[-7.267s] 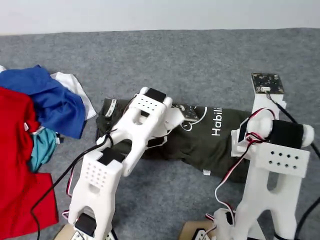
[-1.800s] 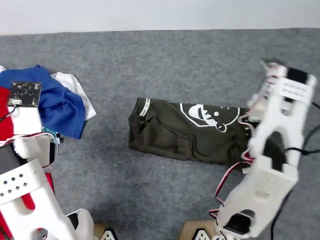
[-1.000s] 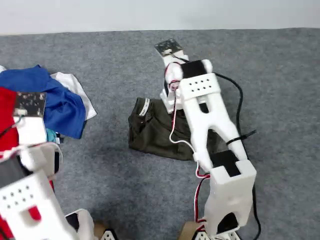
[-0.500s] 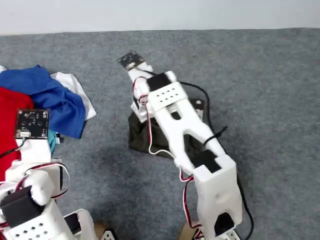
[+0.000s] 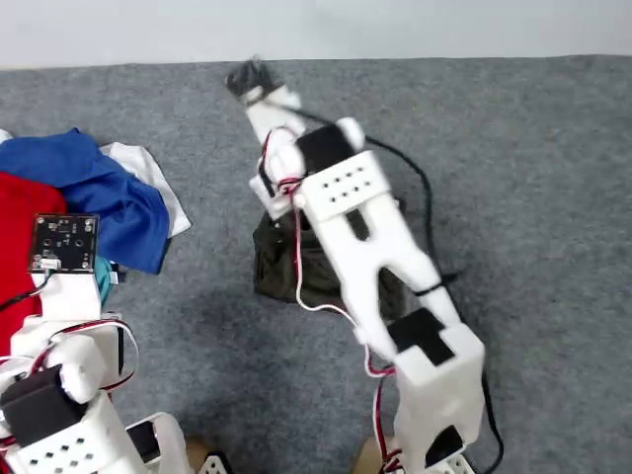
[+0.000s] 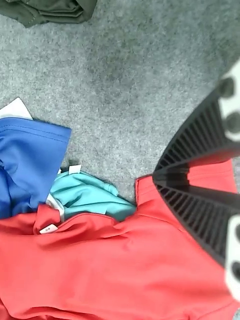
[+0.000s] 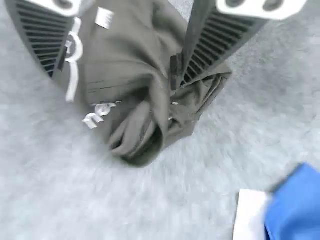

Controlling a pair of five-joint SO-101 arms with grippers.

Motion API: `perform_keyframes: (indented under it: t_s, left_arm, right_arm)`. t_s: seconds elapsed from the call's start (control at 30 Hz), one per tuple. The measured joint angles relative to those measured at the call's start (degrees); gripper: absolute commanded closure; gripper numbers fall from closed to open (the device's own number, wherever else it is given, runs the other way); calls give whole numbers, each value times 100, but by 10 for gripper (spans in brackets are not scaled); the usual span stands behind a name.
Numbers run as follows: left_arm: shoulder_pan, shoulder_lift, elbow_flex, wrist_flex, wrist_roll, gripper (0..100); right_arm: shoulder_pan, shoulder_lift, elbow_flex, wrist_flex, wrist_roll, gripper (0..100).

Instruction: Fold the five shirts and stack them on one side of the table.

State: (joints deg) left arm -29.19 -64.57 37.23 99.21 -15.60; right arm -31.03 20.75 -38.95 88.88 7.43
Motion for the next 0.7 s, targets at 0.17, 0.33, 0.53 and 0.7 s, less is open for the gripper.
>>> perform_keyframes:
  t_s: [0.17, 0.33, 0.53, 0.7]
  left_arm:
    - [0, 0, 0, 0, 0, 997]
    - [0, 0, 0, 0, 0, 997]
    - [0, -9, 141, 0, 0, 997]
    - [0, 26, 334, -79, 0, 997]
  right_arm:
    - [703, -132, -158, 536, 0, 663]
    - [1064, 281, -158, 1064, 0, 667]
    - [1099, 993, -158, 1143, 0, 772]
    - [1081, 1530, -158, 1125, 0, 794]
